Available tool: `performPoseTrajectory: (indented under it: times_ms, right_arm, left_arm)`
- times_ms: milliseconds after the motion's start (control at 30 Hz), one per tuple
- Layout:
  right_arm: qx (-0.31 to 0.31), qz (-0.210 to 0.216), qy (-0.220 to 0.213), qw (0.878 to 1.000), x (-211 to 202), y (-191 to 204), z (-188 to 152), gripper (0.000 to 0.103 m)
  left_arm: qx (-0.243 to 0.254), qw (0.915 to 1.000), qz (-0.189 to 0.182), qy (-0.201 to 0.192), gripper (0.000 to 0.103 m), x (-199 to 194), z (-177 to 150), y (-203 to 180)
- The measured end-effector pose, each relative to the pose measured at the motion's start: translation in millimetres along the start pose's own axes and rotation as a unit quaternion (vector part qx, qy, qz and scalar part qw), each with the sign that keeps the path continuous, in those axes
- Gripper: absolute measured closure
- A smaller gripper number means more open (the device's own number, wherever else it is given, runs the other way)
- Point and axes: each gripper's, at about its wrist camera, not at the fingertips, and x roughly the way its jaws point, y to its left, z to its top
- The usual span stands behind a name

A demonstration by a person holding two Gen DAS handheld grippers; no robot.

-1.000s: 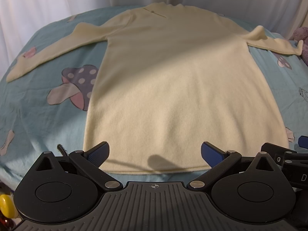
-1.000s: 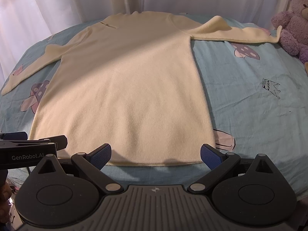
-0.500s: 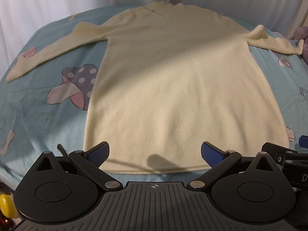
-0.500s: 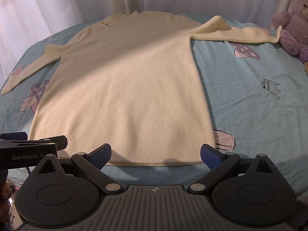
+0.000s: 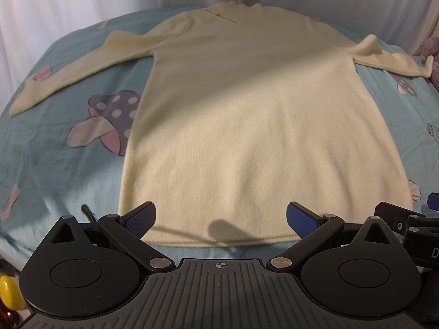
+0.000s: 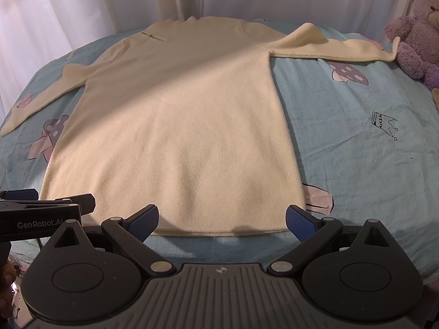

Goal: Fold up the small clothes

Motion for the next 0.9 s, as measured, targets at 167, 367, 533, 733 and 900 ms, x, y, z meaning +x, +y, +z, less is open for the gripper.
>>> performPoseTrajectory:
  times_ms: [167, 367, 533, 733, 900]
  right_arm:
    - [0.006, -0.002, -0.001, 1.000, -0.4, -1.8, -0.5, 0.004]
    - [0.008, -0.002, -0.003, 1.000, -0.5, -2.3, -1.8, 0.004]
    - [0.008, -0.002, -0.002, 1.000, 0.0, -2.4, -2.1, 0.004]
    - [0.009, -0.001, -0.003, 1.000, 0.2, -2.3, -2.2, 0.004]
    - [0.008, -0.002, -0.003, 1.000, 0.3, -2.0, -2.0, 0.004]
  left_arm:
    - [0.000, 1.0000, 0.001, 0.002, 0.000, 1.2, -1.7, -1.8]
    - [0.000, 1.0000, 0.000, 0.003, 0.000, 1.2, -2.6, -2.2]
    - [0.000, 1.0000, 0.001, 0.005, 0.000, 1.9, -1.8, -3.2]
    - [-0.001, 1.0000, 0.001, 0.007, 0.000, 3.1, -1.4, -2.8]
    - [-0.001, 1.0000, 0.001, 0.008, 0.000, 3.3, -1.2, -2.7]
